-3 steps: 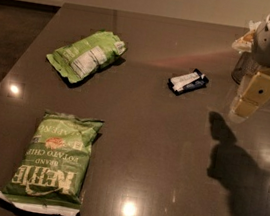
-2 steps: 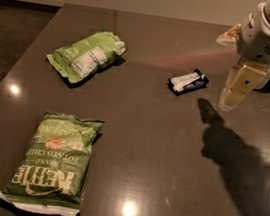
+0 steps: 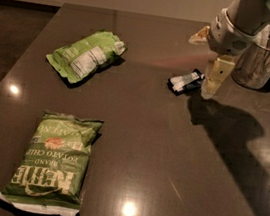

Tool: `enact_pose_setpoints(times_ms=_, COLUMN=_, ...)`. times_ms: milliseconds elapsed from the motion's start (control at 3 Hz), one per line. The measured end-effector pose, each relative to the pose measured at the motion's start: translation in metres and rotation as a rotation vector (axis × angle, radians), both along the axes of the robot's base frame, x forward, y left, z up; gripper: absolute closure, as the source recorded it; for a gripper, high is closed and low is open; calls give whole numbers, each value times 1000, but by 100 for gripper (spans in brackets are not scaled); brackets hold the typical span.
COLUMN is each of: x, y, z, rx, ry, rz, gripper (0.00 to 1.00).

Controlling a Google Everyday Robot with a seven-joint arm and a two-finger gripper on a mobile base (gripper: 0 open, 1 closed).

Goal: Move rxbar blueberry near green jalapeno chip bag

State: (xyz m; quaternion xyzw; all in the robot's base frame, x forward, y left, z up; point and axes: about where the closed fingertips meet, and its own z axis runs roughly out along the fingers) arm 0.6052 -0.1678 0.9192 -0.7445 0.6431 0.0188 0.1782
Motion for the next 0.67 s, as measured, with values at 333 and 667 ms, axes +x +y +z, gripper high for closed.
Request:
enact_pose_setpoints(times_ms=333, x=23, y=3, z=-25, rx=-46, ry=45, rz=41, gripper=0)
enact_pose_setpoints(times_ms=667, x=34, y=3, z=-49, rx=-106, ry=87, rz=69, gripper=0)
